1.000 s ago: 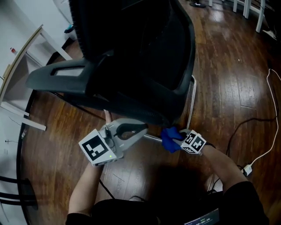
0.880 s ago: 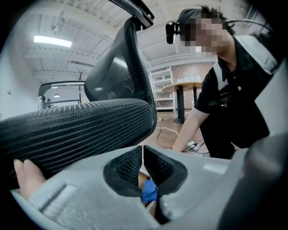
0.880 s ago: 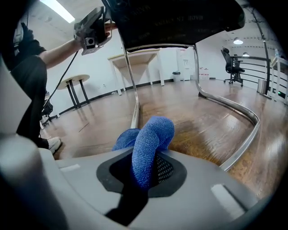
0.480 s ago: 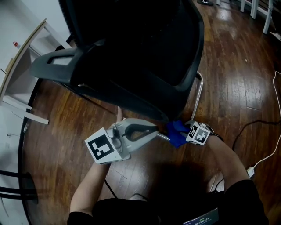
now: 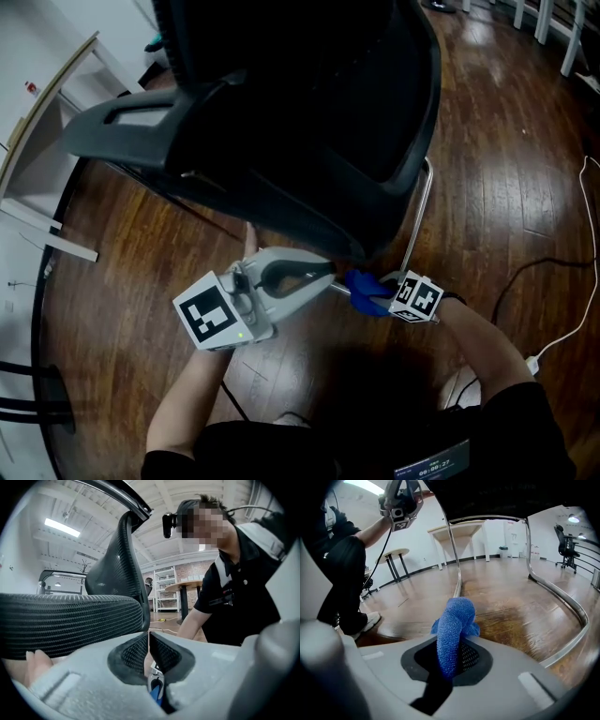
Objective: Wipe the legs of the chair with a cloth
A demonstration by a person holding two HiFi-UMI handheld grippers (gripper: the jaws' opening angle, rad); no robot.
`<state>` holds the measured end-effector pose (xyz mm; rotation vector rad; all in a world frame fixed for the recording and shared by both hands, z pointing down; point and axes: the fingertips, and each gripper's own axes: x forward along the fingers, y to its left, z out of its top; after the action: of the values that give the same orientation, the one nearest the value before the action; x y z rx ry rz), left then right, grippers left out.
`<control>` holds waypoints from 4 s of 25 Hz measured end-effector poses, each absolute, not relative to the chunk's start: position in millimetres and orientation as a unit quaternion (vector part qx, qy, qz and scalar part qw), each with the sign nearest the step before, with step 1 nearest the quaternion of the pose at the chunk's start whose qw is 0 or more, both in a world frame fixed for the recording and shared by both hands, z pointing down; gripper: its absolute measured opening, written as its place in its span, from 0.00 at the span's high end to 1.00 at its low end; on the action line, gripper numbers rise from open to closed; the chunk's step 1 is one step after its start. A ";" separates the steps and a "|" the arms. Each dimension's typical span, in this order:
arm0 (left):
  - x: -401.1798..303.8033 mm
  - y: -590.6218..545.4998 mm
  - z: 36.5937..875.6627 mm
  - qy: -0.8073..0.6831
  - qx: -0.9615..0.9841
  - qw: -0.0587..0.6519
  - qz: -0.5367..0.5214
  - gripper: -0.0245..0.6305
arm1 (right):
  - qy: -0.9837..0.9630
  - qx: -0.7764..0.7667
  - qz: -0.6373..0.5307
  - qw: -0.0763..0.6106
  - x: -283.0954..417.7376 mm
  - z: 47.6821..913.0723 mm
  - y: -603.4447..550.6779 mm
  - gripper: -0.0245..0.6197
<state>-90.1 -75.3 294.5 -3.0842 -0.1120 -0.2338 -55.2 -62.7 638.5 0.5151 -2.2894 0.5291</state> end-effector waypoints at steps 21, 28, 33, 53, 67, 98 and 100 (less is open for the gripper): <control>-69.0 -29.8 425.5 -0.069 -0.973 -0.143 -0.165 0.96 | -0.812 0.431 0.196 0.342 83.6 632.1 -127.6 0.88; -72.5 -50.1 423.5 -0.038 -0.976 -0.148 -0.157 0.96 | -0.893 0.254 0.203 0.311 -16.4 628.7 -61.5 0.89; -69.9 -46.0 420.0 -0.046 -0.976 -0.149 -0.150 0.96 | -0.882 0.275 0.146 0.353 -11.9 632.7 -74.8 0.89; -17.0 16.9 368.3 -0.097 -0.971 -0.153 -0.155 0.96 | -0.842 0.323 0.196 0.386 31.8 631.3 -86.6 0.88; 36.0 34.8 354.9 -0.140 -0.984 -0.110 -0.023 0.96 | -0.850 0.239 0.135 0.449 -0.1 589.0 -70.2 0.88; 122.6 -21.3 408.7 0.012 -0.979 -0.143 -0.144 0.96 | -0.850 0.353 0.107 0.375 180.9 634.7 -232.0 0.88; 127.4 -23.6 409.0 -0.001 -0.982 -0.133 -0.134 0.96 | -0.869 0.294 0.099 0.384 145.1 632.0 -198.3 0.88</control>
<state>127.4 -23.6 409.0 -3.3774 -0.0047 -0.4595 145.1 -198.3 632.0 0.7503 -2.2156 0.2528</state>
